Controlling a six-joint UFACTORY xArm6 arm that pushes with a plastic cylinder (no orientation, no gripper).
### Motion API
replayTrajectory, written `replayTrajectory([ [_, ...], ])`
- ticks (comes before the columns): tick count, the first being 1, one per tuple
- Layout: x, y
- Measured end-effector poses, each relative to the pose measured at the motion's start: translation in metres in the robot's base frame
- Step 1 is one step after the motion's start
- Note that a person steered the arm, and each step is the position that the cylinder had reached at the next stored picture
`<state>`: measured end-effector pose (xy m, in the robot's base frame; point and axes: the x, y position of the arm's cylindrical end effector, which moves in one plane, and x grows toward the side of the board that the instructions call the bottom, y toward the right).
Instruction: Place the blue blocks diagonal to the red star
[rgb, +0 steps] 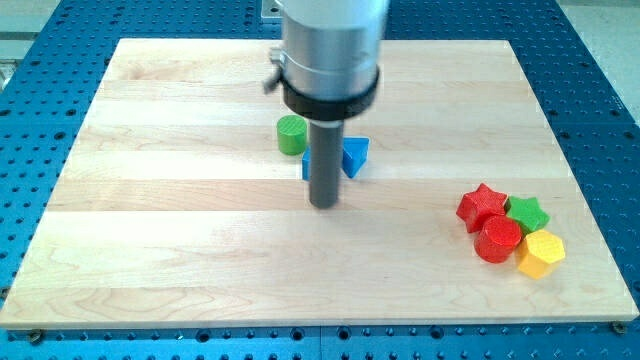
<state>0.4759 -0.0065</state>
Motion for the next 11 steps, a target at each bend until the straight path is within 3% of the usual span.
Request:
replayTrajectory([
  [2, -0.017, -0.078],
  [5, -0.037, 0.052],
  [7, -0.047, 0.077],
  [9, 0.010, 0.101],
  [11, -0.002, 0.108],
])
